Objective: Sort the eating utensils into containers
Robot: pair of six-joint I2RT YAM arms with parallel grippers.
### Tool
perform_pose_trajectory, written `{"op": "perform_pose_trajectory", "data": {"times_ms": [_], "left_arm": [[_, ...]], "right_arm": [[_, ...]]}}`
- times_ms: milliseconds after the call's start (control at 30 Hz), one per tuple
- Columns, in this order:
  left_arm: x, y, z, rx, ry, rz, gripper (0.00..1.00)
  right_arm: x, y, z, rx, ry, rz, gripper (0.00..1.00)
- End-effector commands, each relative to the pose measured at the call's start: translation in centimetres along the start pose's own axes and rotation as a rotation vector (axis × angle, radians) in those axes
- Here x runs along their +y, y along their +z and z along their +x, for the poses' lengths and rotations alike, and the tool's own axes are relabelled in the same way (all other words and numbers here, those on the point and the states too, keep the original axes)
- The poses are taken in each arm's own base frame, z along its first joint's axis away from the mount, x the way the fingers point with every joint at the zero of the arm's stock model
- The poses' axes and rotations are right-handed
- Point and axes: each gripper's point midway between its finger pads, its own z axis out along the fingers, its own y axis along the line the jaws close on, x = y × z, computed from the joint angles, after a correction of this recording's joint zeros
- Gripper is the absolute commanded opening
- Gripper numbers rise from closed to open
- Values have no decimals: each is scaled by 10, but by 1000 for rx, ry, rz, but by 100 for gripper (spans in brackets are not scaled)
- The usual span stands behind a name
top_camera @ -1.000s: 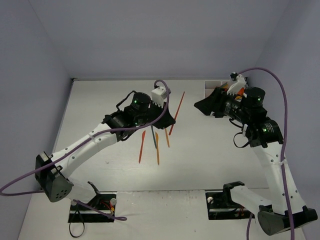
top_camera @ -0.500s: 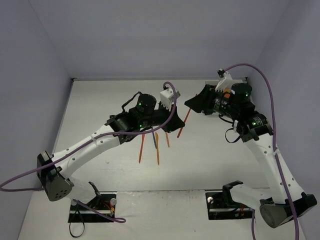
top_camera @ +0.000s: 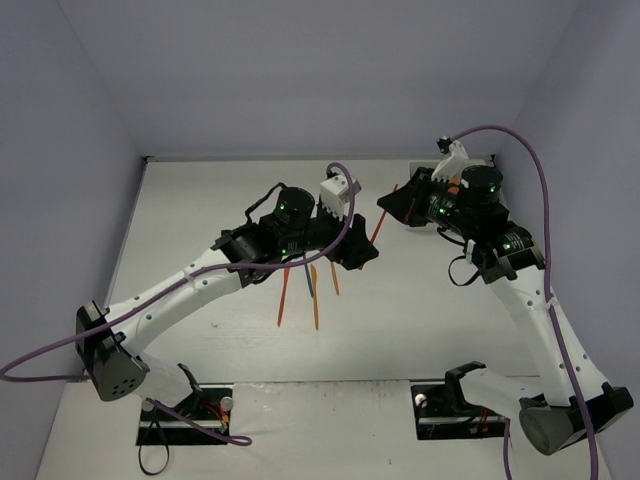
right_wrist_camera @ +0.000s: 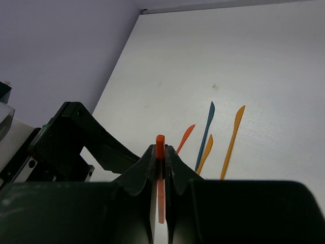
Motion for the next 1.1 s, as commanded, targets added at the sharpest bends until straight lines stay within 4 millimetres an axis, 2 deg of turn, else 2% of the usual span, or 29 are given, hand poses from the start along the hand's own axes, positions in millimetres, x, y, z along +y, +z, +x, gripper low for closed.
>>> {"op": "perform_pose_trajectory", "data": {"times_ms": [0, 100, 233, 300, 400, 433, 567, 733, 867, 1067], "left_arm": [[12, -20, -22, -92, 13, -104, 72], [42, -31, -10, -80, -42, -233, 77], [96, -62, 24, -24, -165, -429, 78], [118, -84, 29, -44, -221, -508, 78], [151, -121, 56, -22, -266, -637, 83], [157, -133, 64, -10, -264, -676, 85], [177, -176, 90, 36, -234, -822, 90], [192, -210, 122, 90, -228, -938, 93], [194, -222, 139, 116, -240, -969, 93], [193, -221, 158, 145, -276, -964, 93]], "right_arm": [[-5, 1, -46, -162, -97, 65, 0], [-37, 3, -66, -225, -110, 205, 0], [-90, -1, -108, -342, -126, 405, 0], [-119, -4, -135, -430, -124, 494, 0], [-152, -13, -175, -586, -121, 607, 0], [-160, -10, -183, -619, -115, 624, 0], [-205, 6, -209, -721, -83, 695, 0], [-246, 33, -227, -780, -77, 753, 0], [-276, 60, -227, -775, -67, 781, 0], [-308, 87, -223, -772, -41, 794, 0]]}}
